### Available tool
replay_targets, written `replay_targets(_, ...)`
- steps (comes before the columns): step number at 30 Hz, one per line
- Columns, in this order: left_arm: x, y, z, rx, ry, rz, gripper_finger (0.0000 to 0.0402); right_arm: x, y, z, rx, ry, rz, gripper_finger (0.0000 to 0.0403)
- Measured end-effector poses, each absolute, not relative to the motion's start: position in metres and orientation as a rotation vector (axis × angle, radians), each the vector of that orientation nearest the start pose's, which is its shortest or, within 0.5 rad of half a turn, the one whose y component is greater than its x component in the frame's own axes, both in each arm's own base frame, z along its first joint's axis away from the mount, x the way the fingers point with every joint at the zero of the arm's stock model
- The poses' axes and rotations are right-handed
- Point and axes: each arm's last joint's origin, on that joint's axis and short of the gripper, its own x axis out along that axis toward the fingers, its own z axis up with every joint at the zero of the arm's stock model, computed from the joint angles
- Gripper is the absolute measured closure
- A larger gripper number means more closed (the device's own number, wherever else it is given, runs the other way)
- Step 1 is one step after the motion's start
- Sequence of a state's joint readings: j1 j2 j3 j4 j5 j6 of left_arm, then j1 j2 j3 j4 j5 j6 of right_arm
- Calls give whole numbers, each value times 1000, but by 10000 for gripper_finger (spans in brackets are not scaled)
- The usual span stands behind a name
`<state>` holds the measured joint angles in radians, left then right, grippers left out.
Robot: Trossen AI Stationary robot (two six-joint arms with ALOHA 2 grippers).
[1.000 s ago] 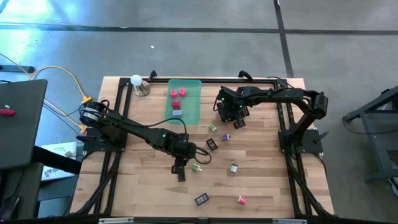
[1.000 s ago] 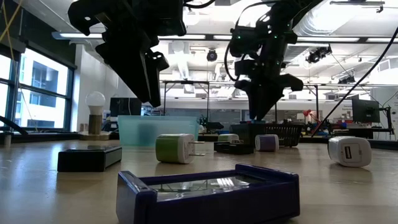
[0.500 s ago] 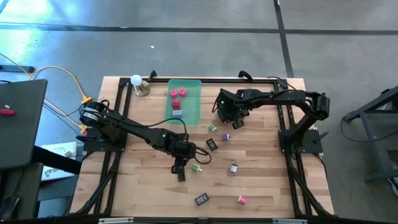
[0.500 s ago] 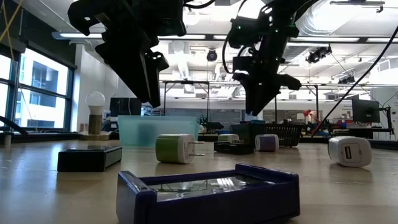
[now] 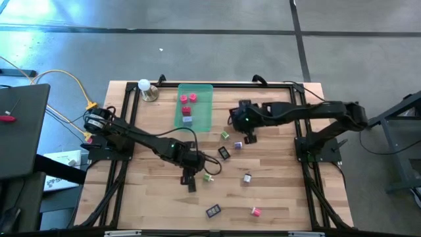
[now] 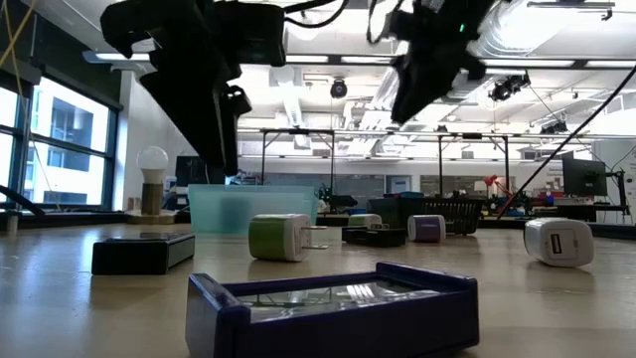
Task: Pick & Place Office items
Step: Put the white pink charger adapter into the green bin
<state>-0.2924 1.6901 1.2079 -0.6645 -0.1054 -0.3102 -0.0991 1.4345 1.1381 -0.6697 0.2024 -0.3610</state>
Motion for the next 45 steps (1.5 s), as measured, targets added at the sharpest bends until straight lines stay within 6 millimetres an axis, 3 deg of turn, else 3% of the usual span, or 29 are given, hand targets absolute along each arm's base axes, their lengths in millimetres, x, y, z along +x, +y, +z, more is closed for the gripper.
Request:
replay_targets(5, 316, -103, 216, -40, 1162, 64, 222, 282, -8, 281, -63, 950, -146, 308)
replay_targets(13, 304, -132, 216, -53, 1141, 93, 222, 278, 48, 280, 415, 1027, 210, 308)
replay_targets(16, 296, -148, 216, -47, 1129, 91, 222, 277, 69, 277, 532, 1089, 244, 308)
replay_targets(22, 280, -178, 216, -39, 1109, 59, 222, 268, 103, 272, 625, 1132, 100, 298)
replay_targets(28, 271, -193, 218, 12, 1043, 67, 222, 256, 134, 270, 555, 1067, -28, 240)
replay_targets(35, 271, -194, 218, 34, 1031, 75, 222, 241, 159, 270, 496, 1044, -15, 172)
replay_targets(40, 275, -188, 218, 28, 1031, 90, 222, 233, 176, 265, 506, 1080, 5, 165)
replay_targets(45, 277, -185, 218, 22, 1032, 101, 222, 235, 197, 245, 481, 1140, 35, 164)
